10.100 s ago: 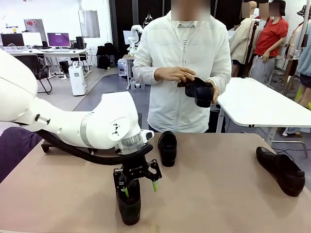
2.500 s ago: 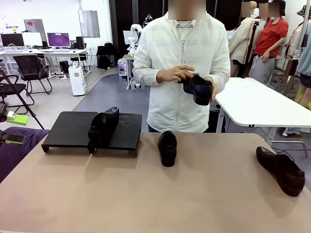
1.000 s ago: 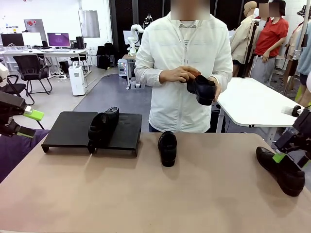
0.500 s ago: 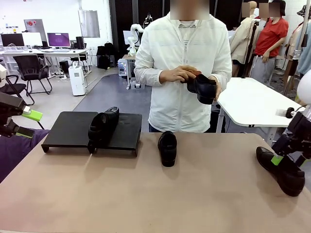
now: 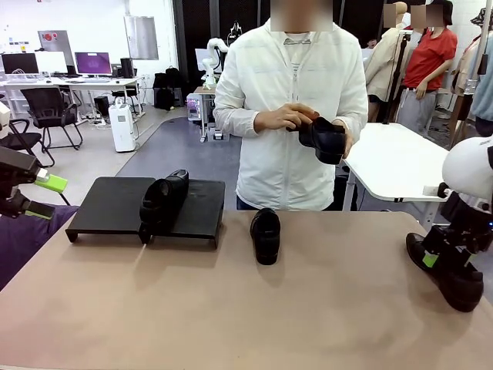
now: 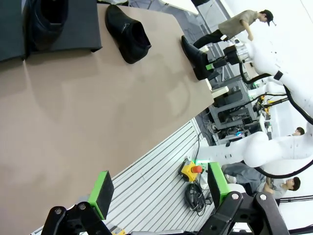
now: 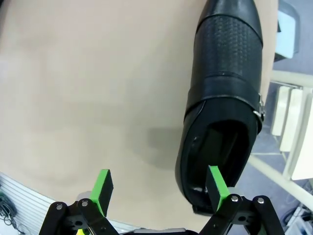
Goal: Organize the shoes by placing them on the stand.
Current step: Pick up one Shoe and place it in the middle of the table.
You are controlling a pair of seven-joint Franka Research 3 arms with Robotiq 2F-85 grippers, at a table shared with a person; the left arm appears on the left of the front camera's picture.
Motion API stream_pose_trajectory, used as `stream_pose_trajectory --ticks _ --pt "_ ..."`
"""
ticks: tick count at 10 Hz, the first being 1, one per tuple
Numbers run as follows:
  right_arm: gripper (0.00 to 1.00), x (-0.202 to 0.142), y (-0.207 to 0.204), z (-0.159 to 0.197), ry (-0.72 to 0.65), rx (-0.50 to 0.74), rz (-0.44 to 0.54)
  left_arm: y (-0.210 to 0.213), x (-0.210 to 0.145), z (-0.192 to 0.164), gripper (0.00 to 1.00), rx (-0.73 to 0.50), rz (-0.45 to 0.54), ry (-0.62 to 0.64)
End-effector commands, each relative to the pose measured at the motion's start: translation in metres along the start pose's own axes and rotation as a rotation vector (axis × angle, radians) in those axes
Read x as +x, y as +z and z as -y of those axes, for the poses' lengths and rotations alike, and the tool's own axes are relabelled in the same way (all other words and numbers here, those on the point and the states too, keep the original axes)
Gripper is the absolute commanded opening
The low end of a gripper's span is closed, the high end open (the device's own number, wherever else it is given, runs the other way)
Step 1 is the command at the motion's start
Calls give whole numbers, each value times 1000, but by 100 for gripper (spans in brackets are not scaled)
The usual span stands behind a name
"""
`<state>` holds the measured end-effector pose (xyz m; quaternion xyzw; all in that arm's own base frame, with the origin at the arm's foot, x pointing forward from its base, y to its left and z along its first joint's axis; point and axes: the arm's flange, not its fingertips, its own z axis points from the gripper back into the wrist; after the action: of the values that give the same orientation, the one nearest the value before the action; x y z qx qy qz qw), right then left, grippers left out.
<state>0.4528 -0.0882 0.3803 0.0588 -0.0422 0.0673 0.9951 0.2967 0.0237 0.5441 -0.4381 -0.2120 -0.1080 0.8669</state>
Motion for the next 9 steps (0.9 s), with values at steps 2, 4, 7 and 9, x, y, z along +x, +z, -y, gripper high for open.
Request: stream_pose_trajectory --ticks 2,4,7,9 --pt "100 9 0 7 26 2 13 2 -1 -1 100 -11 -3 -19" --pt "100 8 -9 11 43 -12 47 2 -1 -1 100 -11 -3 -19" --pt "100 7 -21 12 60 25 59 2 -1 -1 100 -11 -3 -19" --pt "100 5 -29 12 54 39 82 2 -1 -1 100 -11 -3 -19"
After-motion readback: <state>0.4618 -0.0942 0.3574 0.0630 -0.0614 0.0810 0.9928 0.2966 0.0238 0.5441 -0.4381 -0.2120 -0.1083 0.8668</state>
